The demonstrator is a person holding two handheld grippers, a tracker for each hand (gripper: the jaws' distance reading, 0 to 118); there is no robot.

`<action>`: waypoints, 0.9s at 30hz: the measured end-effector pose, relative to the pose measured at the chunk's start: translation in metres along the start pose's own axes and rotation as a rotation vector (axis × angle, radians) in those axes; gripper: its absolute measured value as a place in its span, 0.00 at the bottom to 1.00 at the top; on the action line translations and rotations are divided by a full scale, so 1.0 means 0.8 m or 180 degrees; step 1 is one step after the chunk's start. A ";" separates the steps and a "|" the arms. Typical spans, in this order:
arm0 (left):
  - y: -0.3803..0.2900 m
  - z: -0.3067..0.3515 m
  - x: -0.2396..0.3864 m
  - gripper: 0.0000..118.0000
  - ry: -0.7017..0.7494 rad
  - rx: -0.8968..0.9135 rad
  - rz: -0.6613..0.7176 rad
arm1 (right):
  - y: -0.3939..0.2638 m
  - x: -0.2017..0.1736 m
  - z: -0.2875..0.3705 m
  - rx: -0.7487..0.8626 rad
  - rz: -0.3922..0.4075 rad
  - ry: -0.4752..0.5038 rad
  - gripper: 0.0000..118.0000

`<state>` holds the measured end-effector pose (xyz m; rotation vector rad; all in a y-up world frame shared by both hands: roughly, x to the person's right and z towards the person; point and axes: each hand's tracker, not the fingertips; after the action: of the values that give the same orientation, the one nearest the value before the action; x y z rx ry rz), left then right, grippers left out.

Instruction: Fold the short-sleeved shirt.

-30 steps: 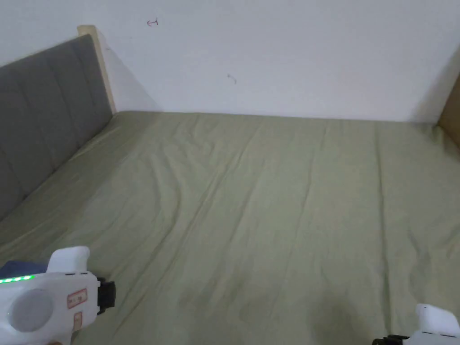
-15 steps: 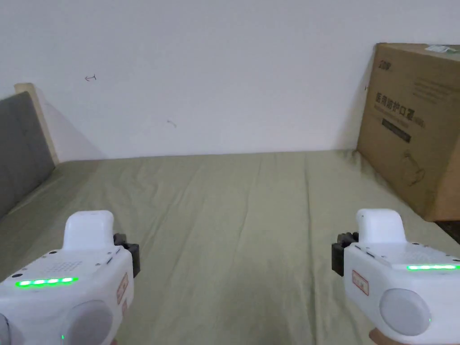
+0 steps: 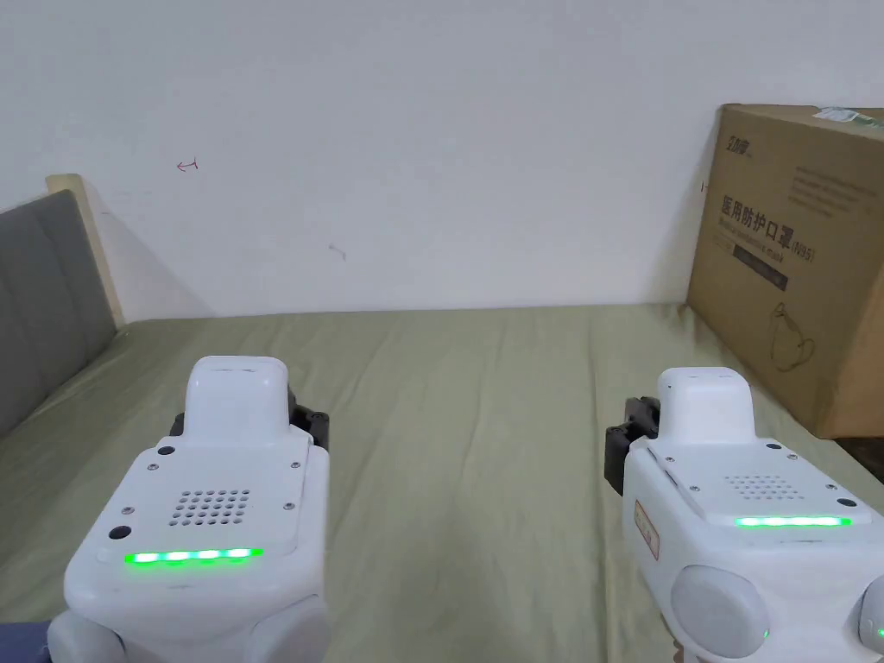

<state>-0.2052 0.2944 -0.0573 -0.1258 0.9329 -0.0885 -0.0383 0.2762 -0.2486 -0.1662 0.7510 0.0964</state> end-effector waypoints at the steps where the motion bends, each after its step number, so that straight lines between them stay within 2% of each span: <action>1: 0.001 -0.001 -0.001 0.41 0.0002 -0.0009 0.0012 | 0.002 -0.002 0.002 0.0020 0.0006 0.0021 0.42; 3: 0.002 -0.004 -0.006 0.71 -0.0167 -0.0144 0.0137 | 0.007 -0.003 0.003 0.0035 -0.0021 0.0083 0.66; 4: 0.002 -0.005 -0.007 0.81 -0.0205 -0.0205 0.0197 | 0.009 -0.003 0.004 0.0031 -0.0031 0.0094 0.72; 6: 0.000 -0.006 -0.008 0.97 -0.0245 -0.0229 0.0238 | 0.009 -0.006 0.006 0.0077 -0.0032 0.0068 0.81; 7: -0.002 -0.005 -0.007 0.99 -0.0217 -0.0215 0.0233 | 0.008 -0.006 0.007 0.0117 -0.0031 0.0041 0.90; 8: -0.004 -0.005 -0.007 1.00 -0.0210 -0.0208 0.0219 | 0.007 -0.006 0.009 0.0178 -0.0055 0.0015 0.94; 11: -0.008 -0.004 -0.004 1.00 -0.0259 -0.0134 0.0163 | 0.002 -0.004 0.006 0.0144 -0.0182 0.0052 0.99; 16: -0.015 -0.013 -0.004 0.99 -0.0322 -0.0303 0.0317 | -0.003 -0.006 -0.001 -0.0053 -0.0146 0.0042 1.00; 19: -0.015 -0.012 -0.004 0.99 -0.0369 -0.0350 0.0330 | -0.006 -0.002 -0.004 -0.0087 -0.0279 0.0100 1.00; 21: -0.014 -0.014 -0.007 0.95 -0.0560 -0.0368 0.0415 | -0.004 -0.003 -0.003 -0.0094 -0.0302 0.0103 1.00; 23: -0.013 -0.019 -0.010 0.94 -0.0531 -0.0500 0.0547 | -0.003 -0.003 -0.004 -0.0091 -0.0269 0.0087 1.00; 24: -0.009 -0.022 -0.009 0.94 -0.0483 -0.0665 0.0494 | -0.002 -0.005 -0.004 -0.0091 -0.0245 0.0078 1.00; 27: -0.009 -0.024 -0.009 0.94 -0.0533 -0.0661 0.0412 | 0.001 -0.004 -0.003 -0.0065 -0.0232 0.0087 1.00</action>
<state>-0.2246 0.2868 -0.0619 -0.2609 0.7790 0.1376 -0.0422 0.2762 -0.2479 -0.2143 0.7705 0.0327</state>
